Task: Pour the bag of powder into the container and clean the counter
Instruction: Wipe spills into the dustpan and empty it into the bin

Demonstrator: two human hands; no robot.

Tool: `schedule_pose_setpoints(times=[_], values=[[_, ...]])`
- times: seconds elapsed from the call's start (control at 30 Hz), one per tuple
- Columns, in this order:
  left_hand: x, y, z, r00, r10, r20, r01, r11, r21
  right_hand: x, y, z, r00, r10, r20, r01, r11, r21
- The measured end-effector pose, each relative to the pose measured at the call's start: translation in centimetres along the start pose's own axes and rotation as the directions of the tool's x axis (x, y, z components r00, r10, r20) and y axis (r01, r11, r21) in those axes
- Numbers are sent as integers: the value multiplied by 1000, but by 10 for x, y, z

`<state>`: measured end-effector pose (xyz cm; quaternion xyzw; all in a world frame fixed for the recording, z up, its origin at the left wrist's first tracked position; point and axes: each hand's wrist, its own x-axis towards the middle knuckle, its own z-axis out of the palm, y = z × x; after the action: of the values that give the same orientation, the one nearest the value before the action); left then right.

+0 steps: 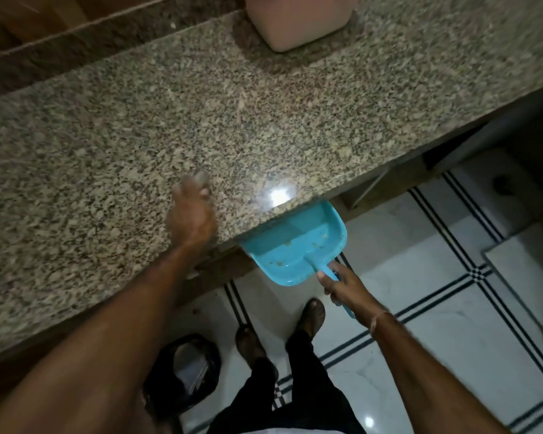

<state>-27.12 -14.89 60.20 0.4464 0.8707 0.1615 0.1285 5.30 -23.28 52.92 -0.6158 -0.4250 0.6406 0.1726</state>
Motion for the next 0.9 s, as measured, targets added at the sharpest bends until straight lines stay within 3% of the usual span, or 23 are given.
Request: schedule_pose_setpoints(times=[0.1, 0.2, 0.27, 0.33, 0.4, 0.47, 0.53, 0.6, 0.67, 0.73, 0.8, 0.83, 0.9], values=[[14, -40, -7, 952, -294, -86, 299, 953, 52, 9, 0, -13, 1000, -1, -25, 1, 1000, 7], [14, -16, 11, 944, -303, -135, 309, 950, 31, 18, -3, -26, 999, -27, -27, 27, 1000, -3], [1, 23, 31, 979, -166, -120, 170, 985, 29, 25, -7, -35, 999, -36, -25, 35, 999, -25], [-16, 62, 54, 995, 86, -48, -85, 996, 23, 30, -12, -45, 999, -46, -14, 45, 998, -40], [-25, 89, 67, 927, 368, 67, -368, 930, -24, 33, -18, -51, 999, -32, -6, 32, 999, -43], [-11, 95, 63, 880, 467, 91, -459, 883, -98, 36, -20, -57, 1000, -11, -2, 11, 999, -50], [16, 84, 48, 952, 306, -4, -303, 941, -153, 36, -19, -60, 1000, 5, -11, -6, 999, -53], [47, 56, 30, 995, 29, -93, -39, 992, -117, 37, -16, -58, 999, 19, -41, -21, 998, -52], [72, 27, 19, 970, -204, -132, 201, 979, -35, 38, -13, -52, 992, 40, -116, -43, 999, -25], [81, 24, 19, 956, -269, -118, 273, 962, 23, 40, -12, -46, 981, 58, -187, -62, 998, -14], [79, 46, 26, 996, -85, -15, 85, 996, 3, 43, -11, -38, 973, 76, -219, -78, 997, 1], [74, 61, 32, 991, 123, 43, -125, 992, 30, 44, -11, -35, 970, 83, -230, -82, 997, 15], [62, 86, 44, 835, 518, 187, -531, 847, 21, 44, -11, -31, 964, 97, -246, -89, 995, 43]])
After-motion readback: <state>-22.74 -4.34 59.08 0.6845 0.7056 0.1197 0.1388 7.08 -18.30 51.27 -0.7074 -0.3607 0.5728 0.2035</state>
